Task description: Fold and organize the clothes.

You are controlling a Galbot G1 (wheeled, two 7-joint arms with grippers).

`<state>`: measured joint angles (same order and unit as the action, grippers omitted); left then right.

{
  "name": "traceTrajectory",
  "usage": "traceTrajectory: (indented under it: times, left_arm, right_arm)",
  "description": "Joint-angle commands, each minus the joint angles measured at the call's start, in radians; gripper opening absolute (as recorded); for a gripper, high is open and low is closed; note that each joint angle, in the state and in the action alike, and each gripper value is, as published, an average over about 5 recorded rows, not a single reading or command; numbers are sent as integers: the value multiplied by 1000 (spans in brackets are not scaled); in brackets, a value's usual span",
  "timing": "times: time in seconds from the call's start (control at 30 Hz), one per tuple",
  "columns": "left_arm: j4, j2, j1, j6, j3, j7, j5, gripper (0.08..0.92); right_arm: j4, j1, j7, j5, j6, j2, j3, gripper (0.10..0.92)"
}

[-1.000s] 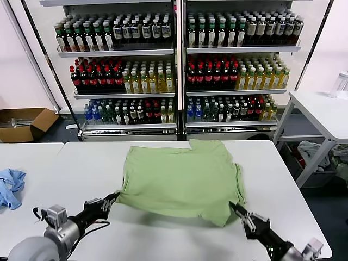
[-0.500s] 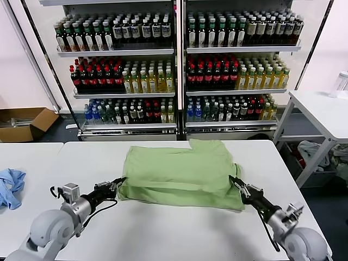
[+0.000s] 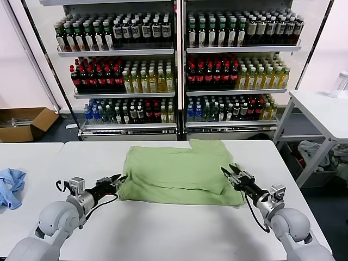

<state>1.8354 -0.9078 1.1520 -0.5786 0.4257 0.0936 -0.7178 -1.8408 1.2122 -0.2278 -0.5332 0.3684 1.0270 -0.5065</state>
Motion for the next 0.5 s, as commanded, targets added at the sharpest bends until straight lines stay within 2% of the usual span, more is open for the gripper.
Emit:
traceTrajectory:
  times: [0.03,0.17,0.27,0.4,0.5]
  left_arm:
    - [42,2,77,1,26,-7,34,508]
    - [74,-8,134,1,32,-12,37,621]
    - [68,-20,141,1,26,-16,39,708]
    - [40,-28,121,1,12,-32,26,801]
    - [33,-25,115,1,6,-33,20,795]
  right_arm:
    - [-51,48,57,58,68,-7,-29,676]
    - [-131,164,63,58,84,-7,-82,784]
    - [-168,236,71,79,93,13,-99,812]
    - [-174,293,76,104,98,35,-106,741]
    - [-182,319,60,106,99,38,-112,654]
